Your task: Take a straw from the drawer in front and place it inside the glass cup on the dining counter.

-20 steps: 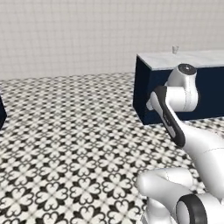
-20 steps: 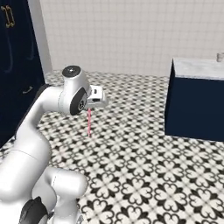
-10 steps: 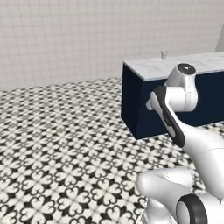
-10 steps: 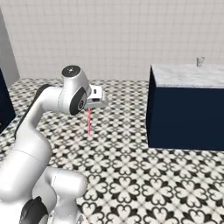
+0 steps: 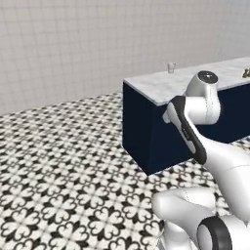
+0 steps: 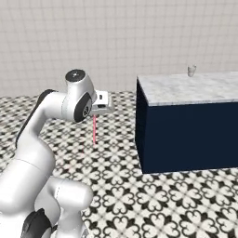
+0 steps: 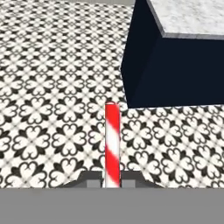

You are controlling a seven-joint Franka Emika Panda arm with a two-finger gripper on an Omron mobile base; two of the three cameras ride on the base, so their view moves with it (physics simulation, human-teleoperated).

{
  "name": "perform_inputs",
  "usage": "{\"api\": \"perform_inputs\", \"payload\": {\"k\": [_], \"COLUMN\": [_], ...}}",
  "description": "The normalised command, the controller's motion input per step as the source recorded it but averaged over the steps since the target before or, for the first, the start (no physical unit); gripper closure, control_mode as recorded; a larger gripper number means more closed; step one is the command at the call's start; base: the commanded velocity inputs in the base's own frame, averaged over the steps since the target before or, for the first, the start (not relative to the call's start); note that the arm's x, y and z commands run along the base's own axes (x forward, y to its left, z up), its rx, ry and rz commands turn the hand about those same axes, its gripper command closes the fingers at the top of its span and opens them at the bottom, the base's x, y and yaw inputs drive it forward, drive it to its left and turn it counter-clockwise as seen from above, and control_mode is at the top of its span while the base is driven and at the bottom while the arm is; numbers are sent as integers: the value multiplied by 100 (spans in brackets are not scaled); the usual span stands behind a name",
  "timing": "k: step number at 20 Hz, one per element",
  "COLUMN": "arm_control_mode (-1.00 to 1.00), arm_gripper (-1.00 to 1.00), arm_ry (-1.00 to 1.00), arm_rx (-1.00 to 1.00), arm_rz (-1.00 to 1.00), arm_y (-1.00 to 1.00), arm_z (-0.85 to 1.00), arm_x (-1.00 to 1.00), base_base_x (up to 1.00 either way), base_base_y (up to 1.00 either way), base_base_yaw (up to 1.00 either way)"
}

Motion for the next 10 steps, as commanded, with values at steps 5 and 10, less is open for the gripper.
{"api": "perform_inputs", "payload": {"k": [5, 10], "arm_control_mode": [100, 100], "arm_gripper": [100, 100], "arm_ry": [0, 0], "arm_rx": [0, 0], "arm_rz": [0, 0], "arm_y": [0, 0], "arm_z": [0, 0], "arm_x": [0, 0], "base_base_x": [99, 86], "base_base_y": [87, 100], "base_base_yaw": [-31, -30]}}
